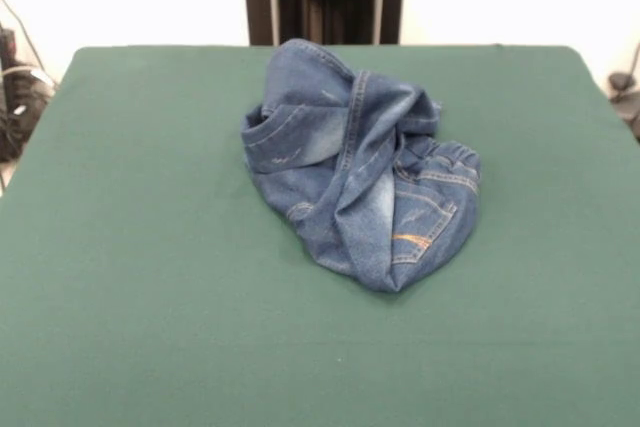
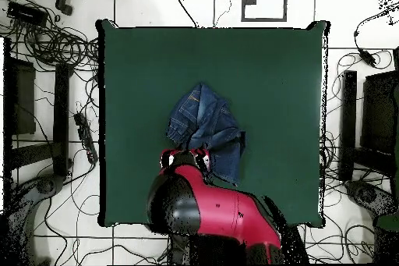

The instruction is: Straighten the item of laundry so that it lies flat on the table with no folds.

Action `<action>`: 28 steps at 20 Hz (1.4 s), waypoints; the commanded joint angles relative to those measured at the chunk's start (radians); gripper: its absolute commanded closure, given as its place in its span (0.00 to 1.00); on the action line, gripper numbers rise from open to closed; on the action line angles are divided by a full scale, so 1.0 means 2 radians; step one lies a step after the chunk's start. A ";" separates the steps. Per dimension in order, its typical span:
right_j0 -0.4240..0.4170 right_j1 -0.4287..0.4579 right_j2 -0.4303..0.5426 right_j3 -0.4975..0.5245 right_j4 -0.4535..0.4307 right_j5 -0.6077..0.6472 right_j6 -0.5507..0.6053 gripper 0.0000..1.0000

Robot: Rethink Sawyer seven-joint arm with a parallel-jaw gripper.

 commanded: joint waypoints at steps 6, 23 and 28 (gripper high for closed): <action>0.009 0.099 0.040 -0.070 -0.033 -0.041 0.044 0.00; -0.022 0.122 0.133 -0.105 -0.106 -0.088 0.046 0.00; -0.018 0.165 0.134 -0.124 -0.118 -0.106 0.054 0.00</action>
